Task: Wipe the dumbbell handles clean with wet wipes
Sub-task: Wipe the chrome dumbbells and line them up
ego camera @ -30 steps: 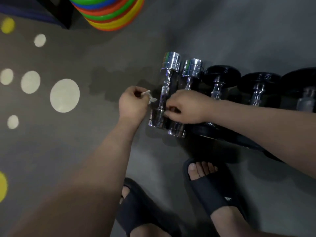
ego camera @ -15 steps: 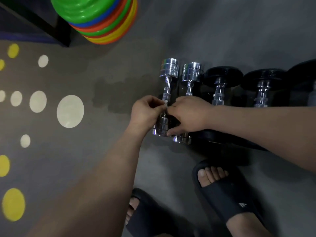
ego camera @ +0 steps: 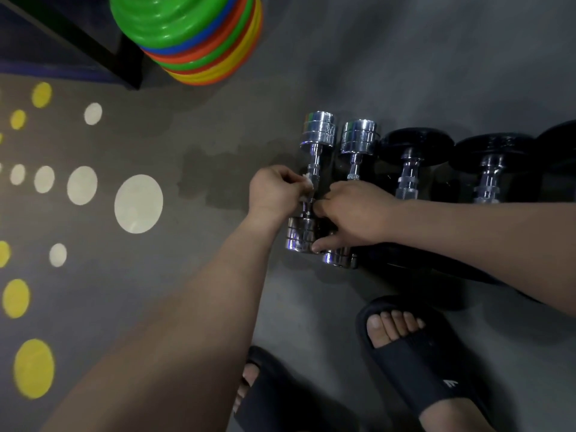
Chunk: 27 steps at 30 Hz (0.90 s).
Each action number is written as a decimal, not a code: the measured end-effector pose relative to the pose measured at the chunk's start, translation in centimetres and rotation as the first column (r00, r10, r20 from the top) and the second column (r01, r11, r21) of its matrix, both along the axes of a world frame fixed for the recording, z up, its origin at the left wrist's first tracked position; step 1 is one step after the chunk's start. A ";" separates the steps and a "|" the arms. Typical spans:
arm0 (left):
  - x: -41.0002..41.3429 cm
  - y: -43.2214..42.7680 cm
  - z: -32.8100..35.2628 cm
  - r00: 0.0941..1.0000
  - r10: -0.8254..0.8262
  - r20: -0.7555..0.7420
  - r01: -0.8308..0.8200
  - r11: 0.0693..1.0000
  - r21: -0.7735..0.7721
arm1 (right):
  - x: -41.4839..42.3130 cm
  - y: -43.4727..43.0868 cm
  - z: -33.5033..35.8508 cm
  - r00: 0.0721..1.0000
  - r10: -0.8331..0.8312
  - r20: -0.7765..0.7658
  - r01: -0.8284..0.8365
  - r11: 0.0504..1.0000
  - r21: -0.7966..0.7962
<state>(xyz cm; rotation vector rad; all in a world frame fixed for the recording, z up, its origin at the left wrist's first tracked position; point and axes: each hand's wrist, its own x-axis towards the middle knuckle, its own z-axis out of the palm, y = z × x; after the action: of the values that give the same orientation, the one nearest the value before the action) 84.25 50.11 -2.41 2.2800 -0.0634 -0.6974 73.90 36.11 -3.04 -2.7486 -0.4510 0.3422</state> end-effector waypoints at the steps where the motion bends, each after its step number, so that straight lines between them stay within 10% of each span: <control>1: 0.1 -0.7 0.0 0.999 0.040 0.019 -0.040 0.999 -0.016 | 0.0 0.0 -0.1 1.000 0.001 -0.003 -0.001 1.000 0.001; 16: 2.5 -4.1 -0.4 0.998 0.051 0.041 -0.053 0.998 0.035 | 0.1 -0.2 -0.5 0.999 -0.017 -0.040 0.021 0.995 0.096; 27: 2.3 -2.8 -2.0 0.957 0.175 -0.231 -0.214 0.964 -0.159 | -0.1 0.0 -0.2 1.000 -0.019 0.013 0.018 0.998 0.061</control>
<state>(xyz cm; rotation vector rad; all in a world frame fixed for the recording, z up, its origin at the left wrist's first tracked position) 86.51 47.27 -4.40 1.9915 0.1920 -0.7947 73.81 36.07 -3.28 -2.6958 -0.4314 0.3009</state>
